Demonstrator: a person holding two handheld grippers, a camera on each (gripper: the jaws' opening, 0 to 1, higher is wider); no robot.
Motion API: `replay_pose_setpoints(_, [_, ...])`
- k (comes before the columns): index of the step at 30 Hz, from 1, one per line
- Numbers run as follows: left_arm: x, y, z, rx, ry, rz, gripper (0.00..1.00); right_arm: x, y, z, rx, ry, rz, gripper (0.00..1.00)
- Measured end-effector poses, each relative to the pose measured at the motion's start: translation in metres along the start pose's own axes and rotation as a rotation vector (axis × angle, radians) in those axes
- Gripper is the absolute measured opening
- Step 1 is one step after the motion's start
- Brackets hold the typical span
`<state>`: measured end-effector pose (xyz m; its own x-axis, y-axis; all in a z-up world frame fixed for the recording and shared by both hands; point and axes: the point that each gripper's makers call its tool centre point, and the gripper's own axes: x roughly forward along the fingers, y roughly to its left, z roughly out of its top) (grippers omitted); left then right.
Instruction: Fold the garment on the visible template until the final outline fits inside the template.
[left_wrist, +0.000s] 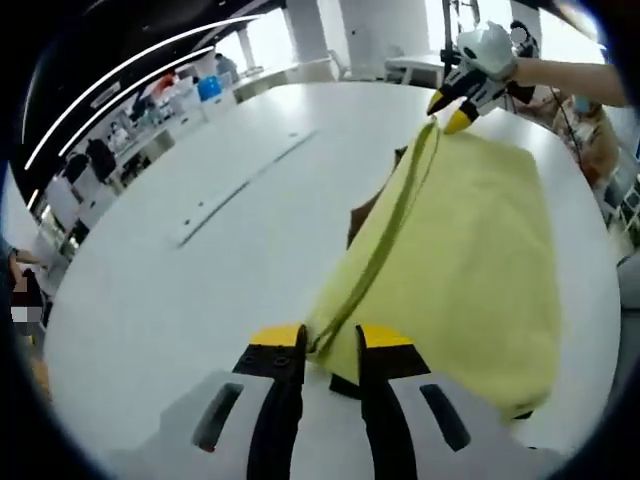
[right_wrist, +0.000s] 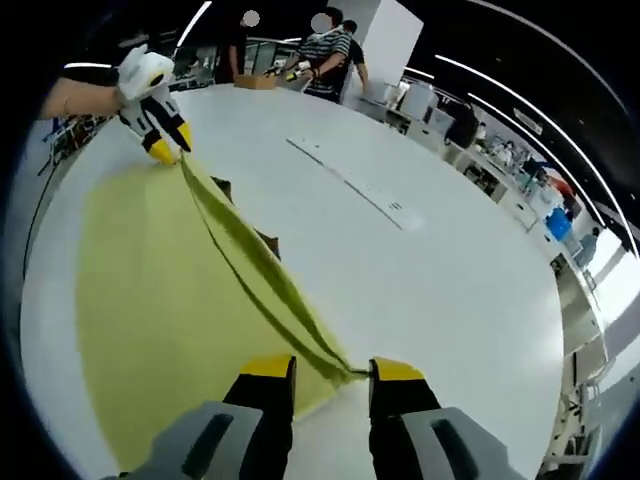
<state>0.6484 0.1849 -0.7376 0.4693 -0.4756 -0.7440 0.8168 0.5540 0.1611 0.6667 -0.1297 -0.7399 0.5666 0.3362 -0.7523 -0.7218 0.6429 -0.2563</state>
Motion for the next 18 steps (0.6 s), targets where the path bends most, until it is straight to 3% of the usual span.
replay_pose_setpoints(3, [0.004,0.004,-0.004,0.029,0.023,0.02,0.14,0.003,-0.004,-0.002,0.013,0.007,-0.016,0.17])
replay_pose_setpoints(4, [0.003,0.012,-0.007,0.043,0.051,0.067,0.12,0.004,-0.005,-0.003,0.016,0.006,-0.02,0.15])
replay_pose_setpoints(7, [0.006,0.019,-0.007,0.037,0.047,0.091,0.07,0.006,-0.007,-0.004,0.032,0.005,-0.026,0.1])
replay_pose_setpoints(14, [0.002,0.024,-0.001,-0.041,-0.002,0.096,0.02,0.004,-0.013,-0.004,0.067,-0.007,-0.046,0.01])
replay_pose_setpoints(18, [-0.011,0.027,0.012,-0.172,-0.098,0.098,0.01,-0.005,-0.017,0.005,0.128,-0.051,-0.06,0.0])
